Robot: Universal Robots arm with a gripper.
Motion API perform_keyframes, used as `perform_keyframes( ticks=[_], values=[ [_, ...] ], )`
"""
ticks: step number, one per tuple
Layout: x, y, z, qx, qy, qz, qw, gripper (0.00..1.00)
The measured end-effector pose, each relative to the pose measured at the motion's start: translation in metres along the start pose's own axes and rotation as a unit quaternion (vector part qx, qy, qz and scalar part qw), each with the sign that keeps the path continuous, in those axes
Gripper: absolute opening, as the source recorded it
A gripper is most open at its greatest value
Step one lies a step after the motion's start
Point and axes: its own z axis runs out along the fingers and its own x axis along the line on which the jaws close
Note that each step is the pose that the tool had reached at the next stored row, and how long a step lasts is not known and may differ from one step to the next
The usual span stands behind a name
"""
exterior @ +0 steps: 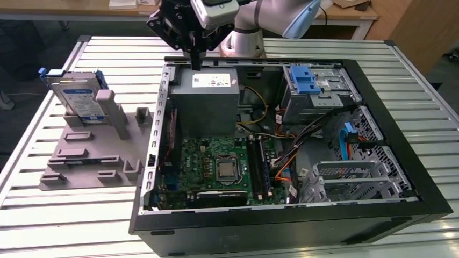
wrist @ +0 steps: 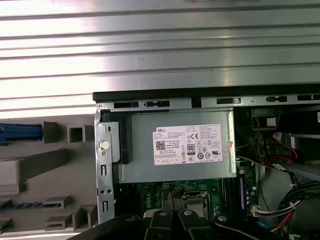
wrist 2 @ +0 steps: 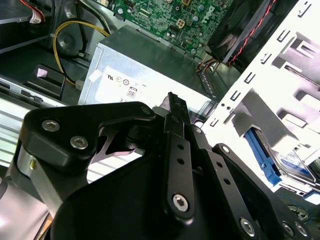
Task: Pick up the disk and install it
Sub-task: 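Reach for the disk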
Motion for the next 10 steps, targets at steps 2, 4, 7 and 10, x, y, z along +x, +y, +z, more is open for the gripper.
perform_keyframes(
  ticks=[2, 4, 7, 10],
  values=[
    [0.0005, 0.0, 0.0, 0.0, 0.0, 0.0, 1.0, 0.11],
    [0.0009, -0.0001, 0.0, 0.0, 0.0, 0.0, 1.0, 0.11],
    [0.0016, -0.0001, 0.0, 0.0, 0.0, 0.0, 1.0, 0.11],
    [0.0022, -0.0002, -0.0001, 0.0, 0.0, 0.0, 1.0, 0.11]
  ],
)
